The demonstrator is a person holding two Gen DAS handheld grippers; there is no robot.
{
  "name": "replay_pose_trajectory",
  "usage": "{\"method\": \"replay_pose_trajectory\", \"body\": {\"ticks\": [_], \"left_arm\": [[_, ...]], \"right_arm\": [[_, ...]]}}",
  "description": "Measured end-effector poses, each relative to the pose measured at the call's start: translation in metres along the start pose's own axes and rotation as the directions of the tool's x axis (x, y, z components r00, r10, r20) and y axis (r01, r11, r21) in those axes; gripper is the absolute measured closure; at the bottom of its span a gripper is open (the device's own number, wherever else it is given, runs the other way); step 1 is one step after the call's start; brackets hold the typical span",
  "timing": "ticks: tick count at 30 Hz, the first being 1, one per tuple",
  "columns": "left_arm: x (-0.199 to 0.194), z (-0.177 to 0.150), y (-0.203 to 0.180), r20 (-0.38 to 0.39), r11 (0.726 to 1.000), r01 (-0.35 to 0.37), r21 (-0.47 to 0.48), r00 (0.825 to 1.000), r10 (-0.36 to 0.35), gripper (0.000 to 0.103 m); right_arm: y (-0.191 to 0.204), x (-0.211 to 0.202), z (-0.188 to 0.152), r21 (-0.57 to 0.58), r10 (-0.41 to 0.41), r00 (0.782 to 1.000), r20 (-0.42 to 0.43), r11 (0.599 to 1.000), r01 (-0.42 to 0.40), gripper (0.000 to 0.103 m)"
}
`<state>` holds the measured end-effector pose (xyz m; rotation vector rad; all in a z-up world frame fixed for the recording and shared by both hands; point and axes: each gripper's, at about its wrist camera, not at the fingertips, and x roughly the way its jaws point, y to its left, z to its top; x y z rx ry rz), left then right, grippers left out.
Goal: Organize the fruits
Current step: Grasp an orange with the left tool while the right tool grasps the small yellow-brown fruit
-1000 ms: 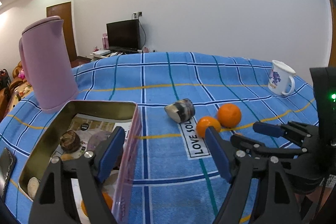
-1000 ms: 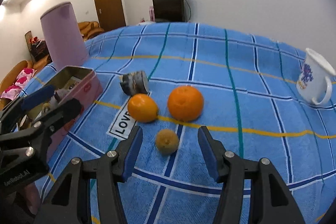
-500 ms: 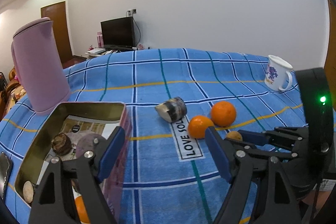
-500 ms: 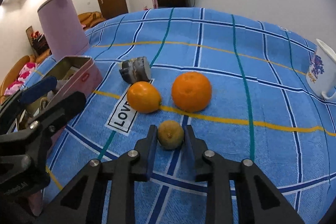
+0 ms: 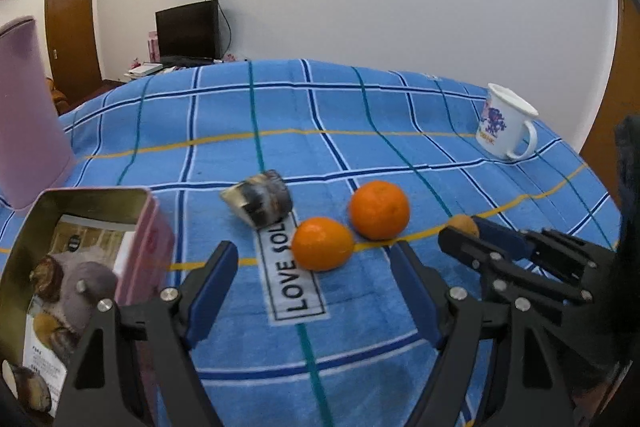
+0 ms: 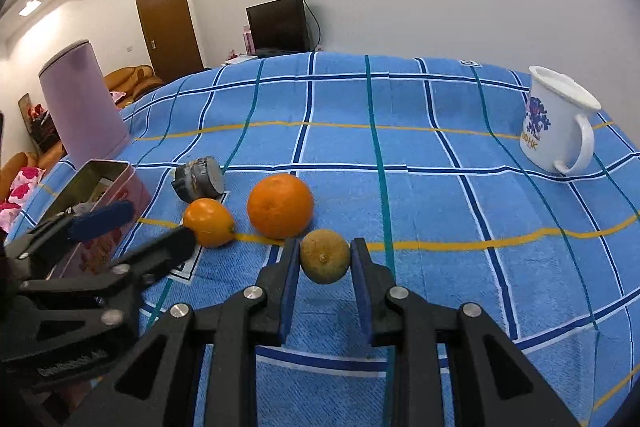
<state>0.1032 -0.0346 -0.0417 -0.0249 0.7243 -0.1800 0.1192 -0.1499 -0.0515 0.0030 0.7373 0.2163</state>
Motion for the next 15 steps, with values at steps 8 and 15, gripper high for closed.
{"method": "replay_pose_trajectory", "body": {"ticks": [8, 15], "left_arm": [[0.025, 0.003, -0.008, -0.074, 1.0, 0.016, 0.022, 0.997, -0.014, 0.039], [0.039, 0.004, -0.003, -0.131, 0.998, 0.067, -0.017, 0.989, -0.069, 0.059]], "right_arm": [[-0.007, -0.002, -0.001, 0.04, 0.003, 1.0, 0.008, 0.999, -0.004, 0.076], [-0.004, 0.0, 0.0, 0.033, -0.002, 1.0, 0.0, 0.999, 0.002, 0.076]]}}
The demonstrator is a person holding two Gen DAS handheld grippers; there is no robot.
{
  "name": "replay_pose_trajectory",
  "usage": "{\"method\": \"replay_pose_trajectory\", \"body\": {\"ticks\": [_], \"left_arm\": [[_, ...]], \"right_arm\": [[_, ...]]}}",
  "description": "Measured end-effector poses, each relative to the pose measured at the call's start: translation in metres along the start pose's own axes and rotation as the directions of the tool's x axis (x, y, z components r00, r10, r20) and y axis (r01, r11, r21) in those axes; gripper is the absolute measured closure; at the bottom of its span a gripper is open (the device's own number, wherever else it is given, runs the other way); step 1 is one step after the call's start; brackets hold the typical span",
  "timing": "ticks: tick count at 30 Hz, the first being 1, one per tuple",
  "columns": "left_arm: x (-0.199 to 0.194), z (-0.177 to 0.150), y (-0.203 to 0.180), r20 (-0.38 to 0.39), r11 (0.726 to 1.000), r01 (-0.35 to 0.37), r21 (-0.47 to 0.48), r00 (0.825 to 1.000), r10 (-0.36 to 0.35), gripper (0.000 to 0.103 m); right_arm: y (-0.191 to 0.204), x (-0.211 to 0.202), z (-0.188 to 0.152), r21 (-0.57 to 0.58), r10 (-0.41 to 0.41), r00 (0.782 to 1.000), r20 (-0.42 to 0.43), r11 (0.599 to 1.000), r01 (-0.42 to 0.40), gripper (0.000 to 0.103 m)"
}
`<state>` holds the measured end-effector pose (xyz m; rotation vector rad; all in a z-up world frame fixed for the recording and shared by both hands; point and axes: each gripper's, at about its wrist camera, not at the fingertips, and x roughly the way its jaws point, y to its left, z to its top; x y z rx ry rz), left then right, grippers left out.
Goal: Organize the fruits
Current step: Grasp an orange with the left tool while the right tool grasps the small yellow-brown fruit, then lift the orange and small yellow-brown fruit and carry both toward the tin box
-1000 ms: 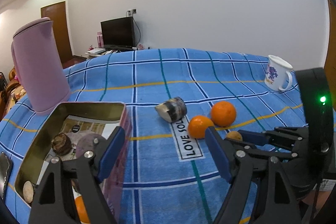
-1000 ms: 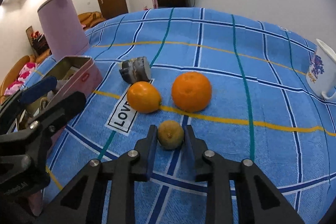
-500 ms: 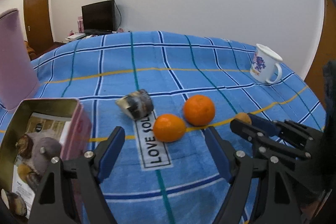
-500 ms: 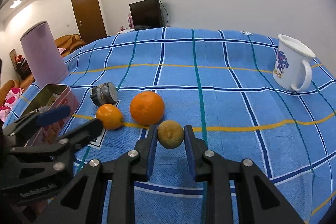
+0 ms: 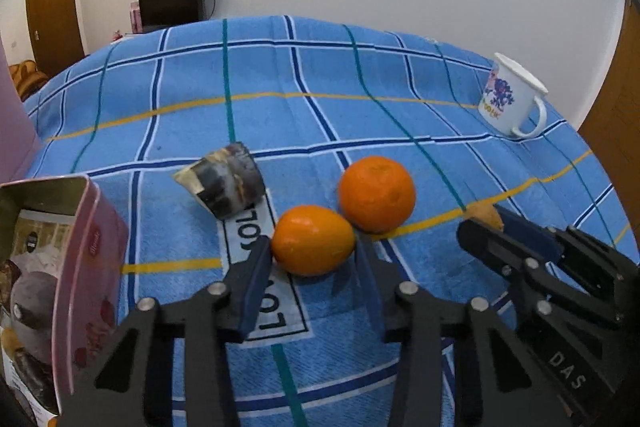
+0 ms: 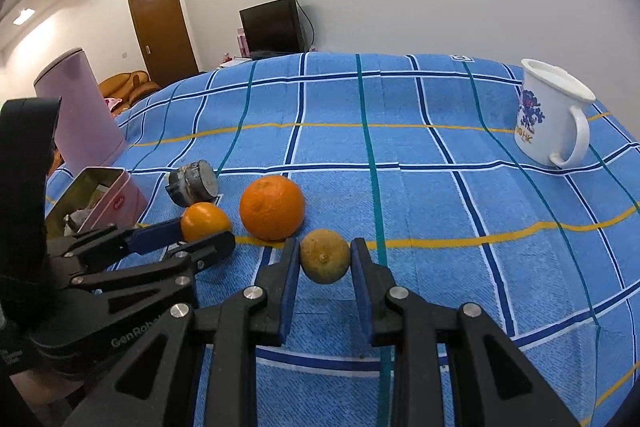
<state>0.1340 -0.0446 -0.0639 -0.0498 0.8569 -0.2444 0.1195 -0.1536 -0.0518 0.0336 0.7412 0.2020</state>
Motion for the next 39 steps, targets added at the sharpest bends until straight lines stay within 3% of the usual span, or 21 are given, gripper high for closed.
{"method": "replay_pose_trajectory", "body": {"ticks": [7, 14, 22, 39], "left_arm": [[-0.011, -0.008, -0.002, 0.023, 1.0, 0.019, 0.01, 1.0, -0.019, 0.059], [-0.028, -0.011, -0.005, 0.107, 1.0, -0.01, 0.022, 0.994, 0.007, 0.059], [-0.037, -0.012, -0.008, 0.154, 0.999, -0.019, 0.049, 0.988, 0.011, 0.059], [-0.057, -0.016, -0.004, 0.252, 1.0, -0.004, 0.023, 0.968, -0.001, 0.059]], "right_arm": [[0.0, -0.001, 0.0, -0.002, 0.015, 1.0, 0.01, 1.0, -0.015, 0.076], [0.002, -0.005, -0.001, -0.02, 0.035, 0.999, 0.027, 0.999, -0.035, 0.076], [0.004, -0.012, -0.003, -0.031, 0.042, 0.997, 0.061, 0.999, -0.04, 0.076], [0.008, -0.029, -0.006, -0.055, 0.066, 0.987, 0.147, 0.997, -0.058, 0.076]]}}
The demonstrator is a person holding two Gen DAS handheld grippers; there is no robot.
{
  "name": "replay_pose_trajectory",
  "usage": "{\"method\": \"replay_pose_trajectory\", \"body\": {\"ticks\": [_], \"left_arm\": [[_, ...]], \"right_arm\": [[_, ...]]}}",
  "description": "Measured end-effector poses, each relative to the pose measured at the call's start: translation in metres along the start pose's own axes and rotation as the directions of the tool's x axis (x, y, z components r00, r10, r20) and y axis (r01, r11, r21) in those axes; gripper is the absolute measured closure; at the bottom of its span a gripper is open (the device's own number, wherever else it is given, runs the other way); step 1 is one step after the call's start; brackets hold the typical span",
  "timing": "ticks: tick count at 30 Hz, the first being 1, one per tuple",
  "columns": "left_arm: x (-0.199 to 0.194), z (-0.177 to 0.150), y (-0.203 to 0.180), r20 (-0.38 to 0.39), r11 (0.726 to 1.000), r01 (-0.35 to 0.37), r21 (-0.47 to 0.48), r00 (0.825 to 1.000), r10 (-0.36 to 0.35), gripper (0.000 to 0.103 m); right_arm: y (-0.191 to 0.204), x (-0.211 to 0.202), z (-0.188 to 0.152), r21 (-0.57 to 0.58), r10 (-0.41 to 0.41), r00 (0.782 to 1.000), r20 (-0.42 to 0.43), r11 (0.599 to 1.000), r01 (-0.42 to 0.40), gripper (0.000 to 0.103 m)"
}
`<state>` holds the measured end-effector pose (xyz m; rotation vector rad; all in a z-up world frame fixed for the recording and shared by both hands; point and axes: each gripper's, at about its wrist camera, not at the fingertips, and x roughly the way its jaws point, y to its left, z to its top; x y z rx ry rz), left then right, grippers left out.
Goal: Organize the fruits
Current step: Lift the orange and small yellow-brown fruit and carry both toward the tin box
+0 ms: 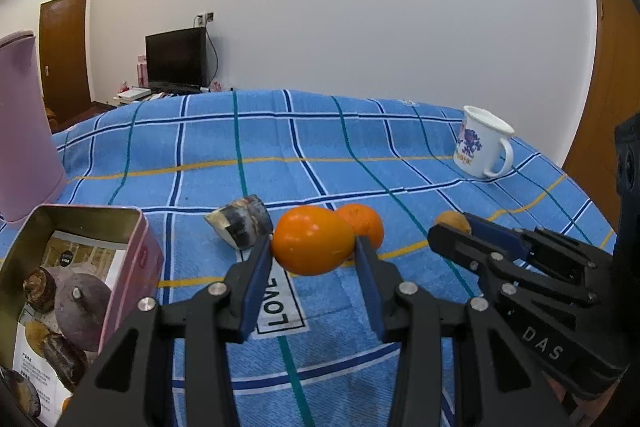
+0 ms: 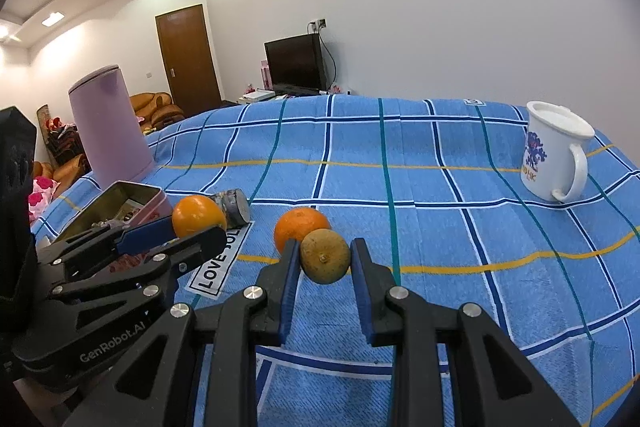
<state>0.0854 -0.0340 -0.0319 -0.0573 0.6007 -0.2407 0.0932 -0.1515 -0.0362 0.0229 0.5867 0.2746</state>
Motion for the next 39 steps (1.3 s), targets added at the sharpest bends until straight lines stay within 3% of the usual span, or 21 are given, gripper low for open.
{"method": "replay_pose_trajectory", "body": {"ticks": [39], "left_arm": [[-0.031, -0.005, -0.01, 0.145, 0.997, -0.058, 0.043, 0.988, 0.051, 0.059]], "right_arm": [[0.009, -0.029, -0.004, -0.06, 0.006, 0.987, 0.161, 0.998, 0.003, 0.076]]}}
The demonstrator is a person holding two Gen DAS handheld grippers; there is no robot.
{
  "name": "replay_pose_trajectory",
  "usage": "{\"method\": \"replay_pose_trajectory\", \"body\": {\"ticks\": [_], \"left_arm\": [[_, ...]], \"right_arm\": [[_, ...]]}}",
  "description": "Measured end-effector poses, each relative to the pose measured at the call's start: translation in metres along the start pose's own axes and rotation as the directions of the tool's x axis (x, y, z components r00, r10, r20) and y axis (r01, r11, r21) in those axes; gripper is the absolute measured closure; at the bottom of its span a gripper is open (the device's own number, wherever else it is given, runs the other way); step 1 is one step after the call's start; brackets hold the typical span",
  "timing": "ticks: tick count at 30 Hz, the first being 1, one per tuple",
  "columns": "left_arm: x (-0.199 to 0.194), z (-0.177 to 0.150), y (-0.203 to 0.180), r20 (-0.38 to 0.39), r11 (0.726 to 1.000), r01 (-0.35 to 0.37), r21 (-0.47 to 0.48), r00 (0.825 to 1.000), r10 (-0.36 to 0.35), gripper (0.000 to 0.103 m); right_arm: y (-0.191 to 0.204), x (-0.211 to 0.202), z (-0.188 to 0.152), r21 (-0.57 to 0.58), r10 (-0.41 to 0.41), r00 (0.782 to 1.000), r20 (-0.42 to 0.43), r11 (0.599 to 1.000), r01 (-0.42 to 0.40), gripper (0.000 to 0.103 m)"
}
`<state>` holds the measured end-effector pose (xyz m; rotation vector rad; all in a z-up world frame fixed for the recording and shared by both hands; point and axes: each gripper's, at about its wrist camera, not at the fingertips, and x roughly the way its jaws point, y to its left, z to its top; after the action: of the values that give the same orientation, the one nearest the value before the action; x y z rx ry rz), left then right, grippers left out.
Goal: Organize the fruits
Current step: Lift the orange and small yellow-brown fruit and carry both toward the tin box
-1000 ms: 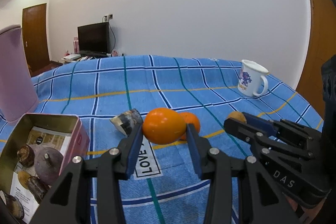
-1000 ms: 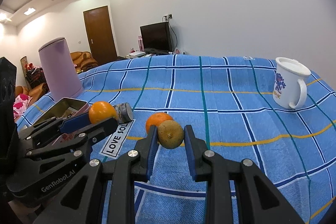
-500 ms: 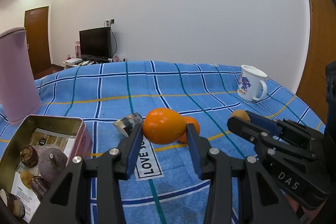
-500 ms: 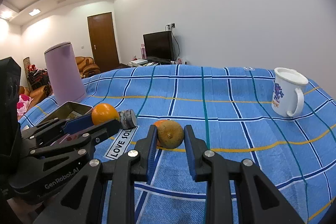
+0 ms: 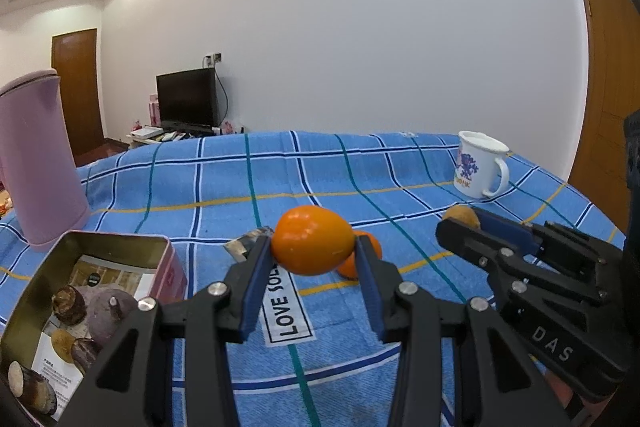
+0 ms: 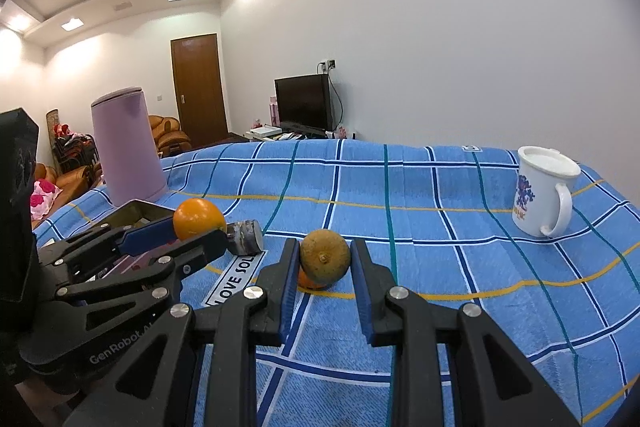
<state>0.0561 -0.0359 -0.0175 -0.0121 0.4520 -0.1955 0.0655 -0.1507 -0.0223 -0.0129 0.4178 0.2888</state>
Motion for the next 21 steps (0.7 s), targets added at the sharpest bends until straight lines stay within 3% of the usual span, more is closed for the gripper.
{"method": "replay_pose_trajectory", "body": {"ticks": [21], "left_arm": [[-0.014, -0.003, -0.001, 0.048, 0.999, -0.03, 0.013, 0.998, 0.029, 0.059]], "right_arm": [[0.014, -0.015, 0.0, -0.052, 0.009, 0.997, 0.081, 0.999, -0.005, 0.075]]}}
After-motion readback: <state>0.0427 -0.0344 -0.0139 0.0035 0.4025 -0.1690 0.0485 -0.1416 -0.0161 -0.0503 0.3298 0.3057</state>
